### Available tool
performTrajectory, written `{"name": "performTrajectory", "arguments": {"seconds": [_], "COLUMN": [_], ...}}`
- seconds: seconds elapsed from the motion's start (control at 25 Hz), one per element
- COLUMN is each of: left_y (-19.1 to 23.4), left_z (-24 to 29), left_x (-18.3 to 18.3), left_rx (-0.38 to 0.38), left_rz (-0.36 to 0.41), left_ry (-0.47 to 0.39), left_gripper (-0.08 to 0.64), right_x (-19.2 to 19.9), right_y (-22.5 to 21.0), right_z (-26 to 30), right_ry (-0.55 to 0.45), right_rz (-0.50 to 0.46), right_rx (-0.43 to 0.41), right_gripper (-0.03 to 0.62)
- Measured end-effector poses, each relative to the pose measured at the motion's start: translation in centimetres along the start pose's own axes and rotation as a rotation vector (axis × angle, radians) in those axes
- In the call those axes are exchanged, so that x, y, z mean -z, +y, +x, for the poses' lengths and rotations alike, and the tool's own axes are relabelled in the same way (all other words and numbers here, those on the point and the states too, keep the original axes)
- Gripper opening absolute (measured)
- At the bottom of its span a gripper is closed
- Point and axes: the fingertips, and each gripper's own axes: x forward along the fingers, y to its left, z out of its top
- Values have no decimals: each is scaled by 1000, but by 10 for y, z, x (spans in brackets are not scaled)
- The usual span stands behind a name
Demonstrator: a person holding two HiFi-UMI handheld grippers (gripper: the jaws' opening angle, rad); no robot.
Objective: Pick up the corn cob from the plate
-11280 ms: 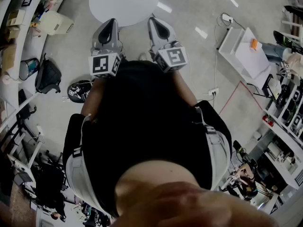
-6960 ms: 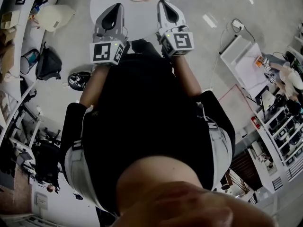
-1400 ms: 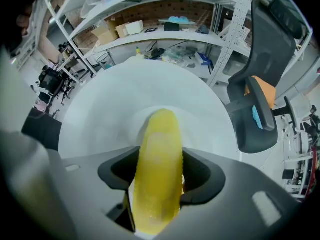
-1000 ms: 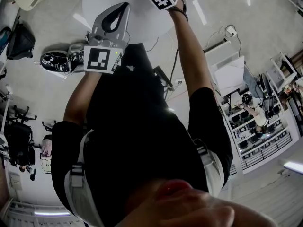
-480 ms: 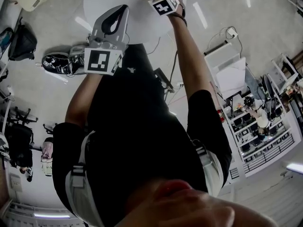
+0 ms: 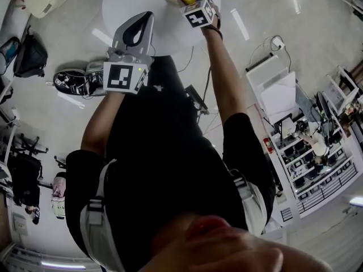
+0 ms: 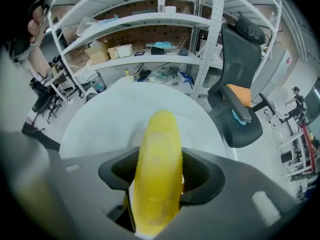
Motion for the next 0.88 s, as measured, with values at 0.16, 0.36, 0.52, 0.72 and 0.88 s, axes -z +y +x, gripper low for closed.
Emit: {"name": "performTrajectory", "arguments": {"seconds": [0.16,0.36,0.52,0.72,0.88], "left_y": [-9,-19,-29,-36,-42], "left_z": [-8,-17,-21,-32,-38], "left_x": [-4,-12,-22,-37,-49], "left_rx": [9,25,46,62,71], "left_rz": [7,19,41,52,61], "left_ry": [-9,-23,-40,-69,-92], "left_gripper": [6,6,6,6,6], "right_x": [-10,-23,-31,-41,-46], "right_y": [4,8,9,18,22], "right_z": [-21,-49,-70,-95,-113], "right_ry": [-62,-135,-178,-227,-267], "right_rz": [11,33,55,85,110], "right_rx": [19,49,68,88,104], "right_gripper": [255,255,255,255,255]}}
